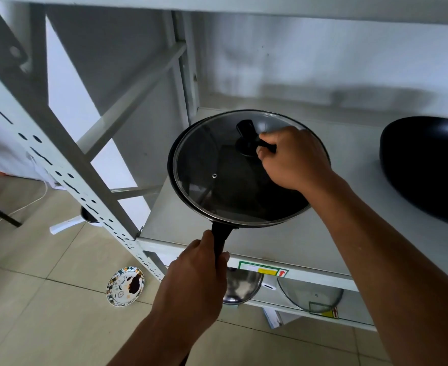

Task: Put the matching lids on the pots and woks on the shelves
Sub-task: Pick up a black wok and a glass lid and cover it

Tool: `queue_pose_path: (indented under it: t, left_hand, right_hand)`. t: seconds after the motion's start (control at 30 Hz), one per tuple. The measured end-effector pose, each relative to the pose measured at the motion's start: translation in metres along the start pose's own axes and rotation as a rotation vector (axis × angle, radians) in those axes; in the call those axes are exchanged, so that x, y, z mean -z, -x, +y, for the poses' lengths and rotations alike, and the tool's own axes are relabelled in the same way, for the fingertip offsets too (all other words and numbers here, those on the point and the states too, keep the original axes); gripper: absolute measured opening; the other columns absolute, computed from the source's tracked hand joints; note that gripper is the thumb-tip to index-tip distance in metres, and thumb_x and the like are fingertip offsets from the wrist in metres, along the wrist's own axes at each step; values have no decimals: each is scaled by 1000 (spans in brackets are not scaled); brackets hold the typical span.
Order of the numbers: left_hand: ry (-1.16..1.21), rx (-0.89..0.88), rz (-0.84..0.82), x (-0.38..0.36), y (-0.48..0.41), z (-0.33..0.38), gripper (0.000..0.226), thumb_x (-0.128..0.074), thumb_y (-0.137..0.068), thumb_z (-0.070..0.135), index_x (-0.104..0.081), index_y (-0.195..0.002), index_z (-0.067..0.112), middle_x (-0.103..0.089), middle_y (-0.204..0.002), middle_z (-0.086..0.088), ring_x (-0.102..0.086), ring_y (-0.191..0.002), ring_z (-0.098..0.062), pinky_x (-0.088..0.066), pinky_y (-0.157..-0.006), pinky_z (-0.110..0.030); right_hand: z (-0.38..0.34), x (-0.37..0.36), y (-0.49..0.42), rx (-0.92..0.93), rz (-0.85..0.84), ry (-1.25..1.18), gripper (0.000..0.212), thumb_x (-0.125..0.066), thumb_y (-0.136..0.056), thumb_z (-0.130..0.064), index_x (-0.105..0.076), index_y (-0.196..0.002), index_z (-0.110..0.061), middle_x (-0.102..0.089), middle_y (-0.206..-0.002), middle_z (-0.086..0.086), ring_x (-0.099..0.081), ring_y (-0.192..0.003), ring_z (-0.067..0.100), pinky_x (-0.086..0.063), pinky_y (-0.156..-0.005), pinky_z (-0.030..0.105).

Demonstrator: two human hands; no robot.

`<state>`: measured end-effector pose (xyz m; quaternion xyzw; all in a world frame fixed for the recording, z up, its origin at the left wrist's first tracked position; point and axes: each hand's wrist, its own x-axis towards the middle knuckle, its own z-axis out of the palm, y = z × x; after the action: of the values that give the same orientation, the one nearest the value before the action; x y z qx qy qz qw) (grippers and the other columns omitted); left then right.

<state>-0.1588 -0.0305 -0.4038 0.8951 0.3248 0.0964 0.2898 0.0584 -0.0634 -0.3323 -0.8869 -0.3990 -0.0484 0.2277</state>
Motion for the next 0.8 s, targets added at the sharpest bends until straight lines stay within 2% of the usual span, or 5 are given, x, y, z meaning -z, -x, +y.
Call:
queue_pose_path:
  t: [0.17, 0.33, 0.43, 0.57, 0.8]
  left_hand:
    - [-8, 1, 0, -3, -1, 1, 13, -42, -98, 33, -38, -90, 24, -46, -73, 8, -48, -66, -15, -34, -61, -30]
    - [-2, -8, 13, -3, -7, 2, 14, -43, -97, 33, -39, -88, 24, -46, -70, 10, -46, -61, -8, -30, -53, -22]
    - [11, -5, 5, -3, -12, 1, 16, -45, -96, 34, -41, -86, 22, -52, -72, 5, -49, -63, -13, -32, -55, -26]
    - [39, -3, 2, -3, -17, 1, 15, -47, -96, 33, -42, -86, 23, -53, -70, 4, -50, -61, -12, -31, -52, -22]
    - [52, 19, 7, -3, -16, -6, 16, -46, -95, 38, -49, -93, 22, -60, -75, 2, -60, -71, -19, -51, -66, -37]
  right_hand:
    - [0, -1, 2, 3, 1, -58, 30, -57, -90, -33, -70, -110, -14, -73, -106, 11, -62, -105, 34, -48, -88, 36]
    - [2, -1, -5, -16, -22, -81, 34, -57, -91, -34, -67, -121, -23, -71, -117, 8, -60, -115, 32, -46, -96, 35]
    - [3, -2, -9, -21, -29, -90, 36, -56, -91, -35, -65, -125, -26, -71, -117, 7, -59, -117, 30, -45, -97, 34]
    - [9, -6, -17, -26, -37, -98, 39, -57, -92, -35, -62, -129, -25, -67, -125, 5, -58, -120, 27, -42, -99, 30]
    - [11, -11, -21, -18, -69, -104, 41, -56, -91, -37, -60, -131, -29, -67, -126, 6, -60, -117, 28, -46, -98, 34]
